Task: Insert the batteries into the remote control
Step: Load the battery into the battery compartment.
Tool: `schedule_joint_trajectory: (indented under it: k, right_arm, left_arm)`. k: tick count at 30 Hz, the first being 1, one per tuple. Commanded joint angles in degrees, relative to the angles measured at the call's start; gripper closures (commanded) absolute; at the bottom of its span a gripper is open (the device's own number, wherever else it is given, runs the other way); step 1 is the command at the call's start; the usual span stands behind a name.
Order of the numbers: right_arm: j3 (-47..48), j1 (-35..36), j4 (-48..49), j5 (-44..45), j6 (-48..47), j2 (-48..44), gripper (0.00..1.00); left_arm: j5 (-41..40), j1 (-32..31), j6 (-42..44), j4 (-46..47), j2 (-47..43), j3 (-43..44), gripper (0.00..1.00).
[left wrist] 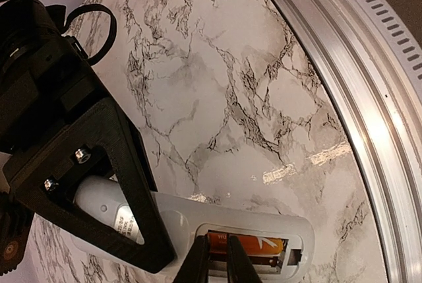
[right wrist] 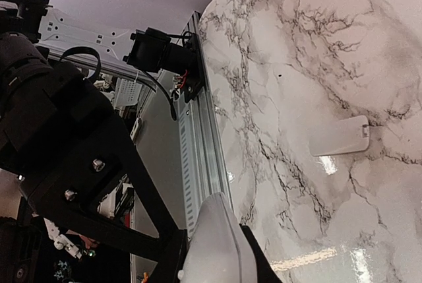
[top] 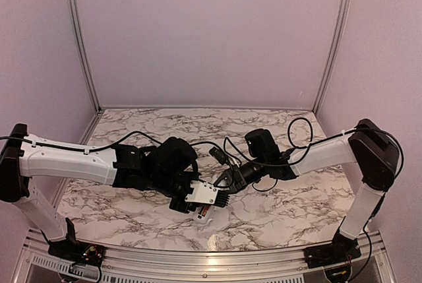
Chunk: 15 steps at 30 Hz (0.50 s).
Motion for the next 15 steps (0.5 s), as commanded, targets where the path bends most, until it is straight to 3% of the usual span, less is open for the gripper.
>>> schedule_joint_trajectory:
  k: [1,15]
  right_arm:
    - [3.47,0.21,3.37,-2.44,-0.22,-3.84,1.00]
    - [1.98,-0.41,7.98,-4.48,2.74,-4.90,1.00]
  left_arm:
    - [0.08,-0.84,0.33,-3.54,2.41,-2.28,0.89]
    - [-4.60,-3.05,1.58,-3.19,3.09,-4.53,0.92]
